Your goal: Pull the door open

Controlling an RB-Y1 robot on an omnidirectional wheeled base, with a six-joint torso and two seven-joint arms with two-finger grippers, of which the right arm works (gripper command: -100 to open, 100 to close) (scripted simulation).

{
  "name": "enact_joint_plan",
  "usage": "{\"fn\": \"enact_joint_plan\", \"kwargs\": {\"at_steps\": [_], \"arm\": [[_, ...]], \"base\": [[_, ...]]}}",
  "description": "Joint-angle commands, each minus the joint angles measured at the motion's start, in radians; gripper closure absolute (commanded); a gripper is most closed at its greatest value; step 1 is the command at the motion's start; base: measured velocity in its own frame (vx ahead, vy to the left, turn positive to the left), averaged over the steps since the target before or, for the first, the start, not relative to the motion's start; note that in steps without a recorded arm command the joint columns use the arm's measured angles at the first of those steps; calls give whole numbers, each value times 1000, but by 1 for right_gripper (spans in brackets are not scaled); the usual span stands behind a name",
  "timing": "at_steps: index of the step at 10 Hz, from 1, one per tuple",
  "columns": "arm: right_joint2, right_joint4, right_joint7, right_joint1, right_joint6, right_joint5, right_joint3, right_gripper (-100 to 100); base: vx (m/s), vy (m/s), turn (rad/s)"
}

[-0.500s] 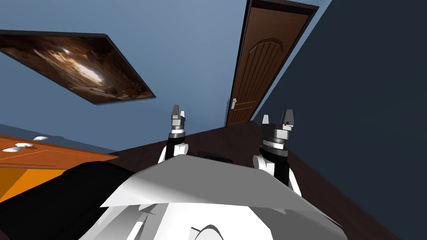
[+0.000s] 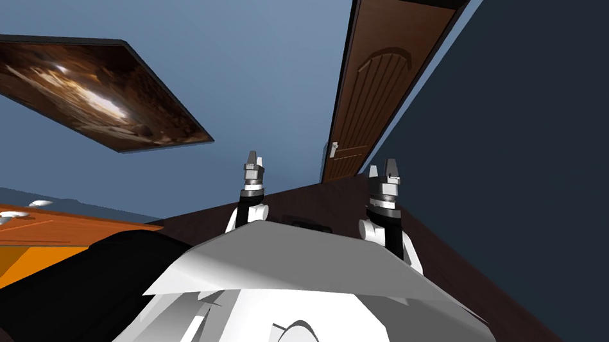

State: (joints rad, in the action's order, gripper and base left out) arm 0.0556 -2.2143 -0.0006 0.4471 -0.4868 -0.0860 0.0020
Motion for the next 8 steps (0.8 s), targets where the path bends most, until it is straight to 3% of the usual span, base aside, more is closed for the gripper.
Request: {"fn": "enact_joint_plan", "kwargs": {"at_steps": [1, 8], "arm": [[8, 35, 27, -13, -4, -20, 3, -100], [42, 167, 132, -72, -4, -97, 8, -100]], "base": [[136, -27, 11], [131, -33, 15]]}}
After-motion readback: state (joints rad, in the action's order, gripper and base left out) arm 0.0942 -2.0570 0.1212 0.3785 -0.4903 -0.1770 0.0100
